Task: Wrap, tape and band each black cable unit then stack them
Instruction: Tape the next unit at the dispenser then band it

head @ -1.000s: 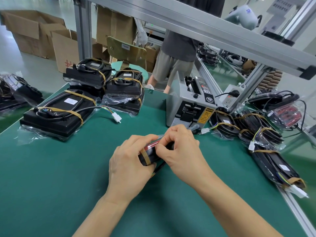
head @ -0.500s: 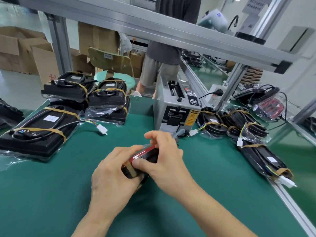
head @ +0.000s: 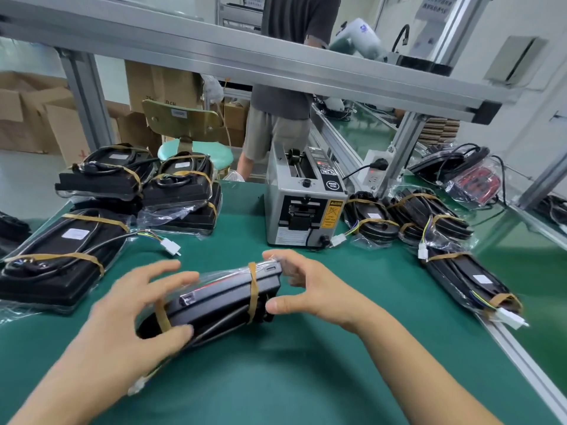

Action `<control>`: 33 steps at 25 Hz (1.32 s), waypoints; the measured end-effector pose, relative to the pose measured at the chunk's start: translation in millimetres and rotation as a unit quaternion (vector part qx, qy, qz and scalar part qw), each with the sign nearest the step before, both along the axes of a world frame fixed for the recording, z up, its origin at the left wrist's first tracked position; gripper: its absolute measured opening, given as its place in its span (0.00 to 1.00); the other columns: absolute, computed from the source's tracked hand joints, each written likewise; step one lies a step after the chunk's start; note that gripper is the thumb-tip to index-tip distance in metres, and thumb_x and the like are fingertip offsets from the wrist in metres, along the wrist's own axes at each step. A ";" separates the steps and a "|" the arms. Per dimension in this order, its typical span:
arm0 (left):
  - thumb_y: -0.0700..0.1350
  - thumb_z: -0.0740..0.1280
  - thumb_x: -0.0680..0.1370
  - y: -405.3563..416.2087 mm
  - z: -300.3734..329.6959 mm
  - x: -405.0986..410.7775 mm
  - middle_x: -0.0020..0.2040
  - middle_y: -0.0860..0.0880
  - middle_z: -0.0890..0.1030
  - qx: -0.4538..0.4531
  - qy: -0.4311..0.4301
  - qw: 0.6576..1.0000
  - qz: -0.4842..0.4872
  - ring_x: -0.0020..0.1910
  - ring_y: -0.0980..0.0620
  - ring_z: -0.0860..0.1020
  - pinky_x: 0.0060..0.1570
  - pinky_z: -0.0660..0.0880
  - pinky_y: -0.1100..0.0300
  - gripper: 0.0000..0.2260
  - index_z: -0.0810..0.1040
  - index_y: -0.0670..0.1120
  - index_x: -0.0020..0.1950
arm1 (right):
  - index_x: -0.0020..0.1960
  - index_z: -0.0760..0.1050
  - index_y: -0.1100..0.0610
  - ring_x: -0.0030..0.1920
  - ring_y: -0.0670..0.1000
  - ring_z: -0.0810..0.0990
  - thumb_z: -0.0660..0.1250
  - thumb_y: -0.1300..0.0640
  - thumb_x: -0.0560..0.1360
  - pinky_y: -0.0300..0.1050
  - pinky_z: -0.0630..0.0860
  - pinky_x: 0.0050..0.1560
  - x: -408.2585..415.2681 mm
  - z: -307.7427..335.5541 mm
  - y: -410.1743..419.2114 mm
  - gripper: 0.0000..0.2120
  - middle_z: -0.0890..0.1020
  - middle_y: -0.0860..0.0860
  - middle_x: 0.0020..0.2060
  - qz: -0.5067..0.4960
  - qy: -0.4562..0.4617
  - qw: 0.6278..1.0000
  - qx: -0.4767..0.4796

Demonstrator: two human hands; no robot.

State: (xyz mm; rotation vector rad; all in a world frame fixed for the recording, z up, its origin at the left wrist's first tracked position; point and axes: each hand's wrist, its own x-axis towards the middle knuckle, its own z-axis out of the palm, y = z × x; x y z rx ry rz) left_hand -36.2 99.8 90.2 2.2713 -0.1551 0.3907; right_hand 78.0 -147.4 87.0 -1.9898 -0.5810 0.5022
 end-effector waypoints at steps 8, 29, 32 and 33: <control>0.57 0.69 0.70 -63.3 17.6 30.6 0.60 0.69 0.72 0.182 0.013 0.983 -0.017 0.58 0.59 0.75 0.54 0.70 0.64 0.34 0.54 0.71 0.69 | 0.45 0.80 0.55 0.42 0.38 0.77 0.64 0.58 0.78 0.31 0.70 0.48 23.2 9.5 -1.0 0.07 0.82 0.44 0.41 -0.025 0.032 0.994 0.103; 0.57 0.71 0.64 -65.0 12.7 37.4 0.49 0.64 0.74 0.154 0.072 0.985 0.033 0.49 0.60 0.74 0.42 0.66 0.68 0.22 0.70 0.67 0.56 | 0.32 0.72 0.55 0.26 0.51 0.65 0.73 0.60 0.70 0.44 0.69 0.34 116.3 1.2 26.6 0.12 0.72 0.51 0.28 -0.574 0.104 0.787 0.202; 0.56 0.71 0.64 -66.6 13.8 36.8 0.48 0.62 0.74 0.148 0.070 0.985 0.046 0.48 0.59 0.75 0.41 0.66 0.66 0.22 0.71 0.65 0.57 | 0.34 0.69 0.57 0.26 0.51 0.63 0.71 0.63 0.71 0.41 0.62 0.24 119.4 3.2 30.5 0.12 0.69 0.51 0.30 -0.572 0.138 0.775 0.232; 0.55 0.71 0.64 -66.7 13.8 37.0 0.48 0.61 0.74 0.148 0.070 0.985 0.054 0.47 0.58 0.75 0.39 0.65 0.66 0.22 0.71 0.64 0.57 | 0.34 0.68 0.57 0.26 0.50 0.62 0.71 0.63 0.71 0.39 0.61 0.22 116.9 6.6 31.8 0.13 0.69 0.51 0.30 -0.574 0.139 0.773 0.233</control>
